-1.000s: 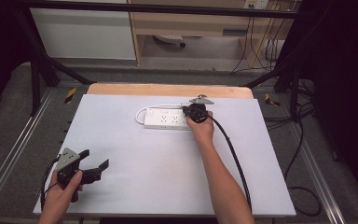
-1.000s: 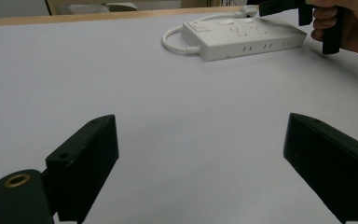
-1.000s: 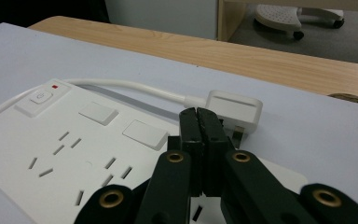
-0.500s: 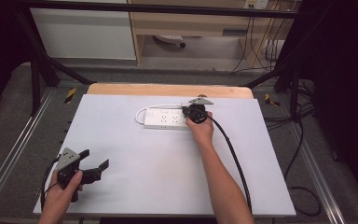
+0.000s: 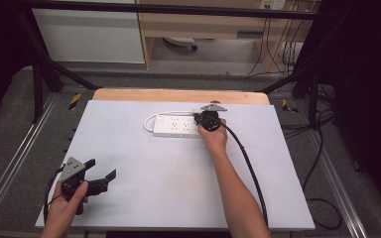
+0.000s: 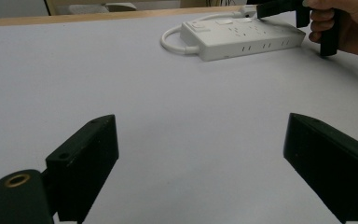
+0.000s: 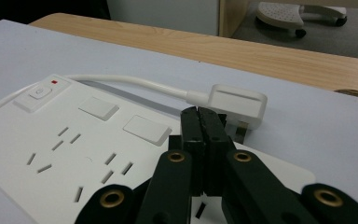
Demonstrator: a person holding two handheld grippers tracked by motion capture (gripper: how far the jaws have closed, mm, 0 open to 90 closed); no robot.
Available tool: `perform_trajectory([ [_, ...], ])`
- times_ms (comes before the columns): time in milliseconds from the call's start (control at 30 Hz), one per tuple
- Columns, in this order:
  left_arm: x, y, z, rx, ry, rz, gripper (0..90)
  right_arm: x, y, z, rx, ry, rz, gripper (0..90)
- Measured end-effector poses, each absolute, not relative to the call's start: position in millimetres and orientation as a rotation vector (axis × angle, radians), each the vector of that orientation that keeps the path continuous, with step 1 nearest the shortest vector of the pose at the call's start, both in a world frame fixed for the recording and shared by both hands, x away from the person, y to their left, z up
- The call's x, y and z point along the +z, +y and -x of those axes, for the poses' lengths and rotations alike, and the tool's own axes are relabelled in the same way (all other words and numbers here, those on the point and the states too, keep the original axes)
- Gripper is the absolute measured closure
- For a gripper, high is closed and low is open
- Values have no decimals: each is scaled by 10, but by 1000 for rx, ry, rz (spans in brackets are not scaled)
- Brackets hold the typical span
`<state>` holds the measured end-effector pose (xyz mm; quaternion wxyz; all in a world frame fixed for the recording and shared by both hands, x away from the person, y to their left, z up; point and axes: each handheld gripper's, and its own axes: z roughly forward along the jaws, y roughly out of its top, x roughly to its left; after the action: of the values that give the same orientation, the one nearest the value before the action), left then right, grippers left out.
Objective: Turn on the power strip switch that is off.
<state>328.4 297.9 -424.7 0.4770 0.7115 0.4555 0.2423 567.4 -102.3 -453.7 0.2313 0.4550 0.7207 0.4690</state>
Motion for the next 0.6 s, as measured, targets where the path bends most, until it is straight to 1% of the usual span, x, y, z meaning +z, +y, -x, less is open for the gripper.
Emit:
perform_trajectory([
  [600,-4246,2973,-3284,597,1112,-1741,102,-4547,-1026,-5673,1289,1976,-1254,900],
])
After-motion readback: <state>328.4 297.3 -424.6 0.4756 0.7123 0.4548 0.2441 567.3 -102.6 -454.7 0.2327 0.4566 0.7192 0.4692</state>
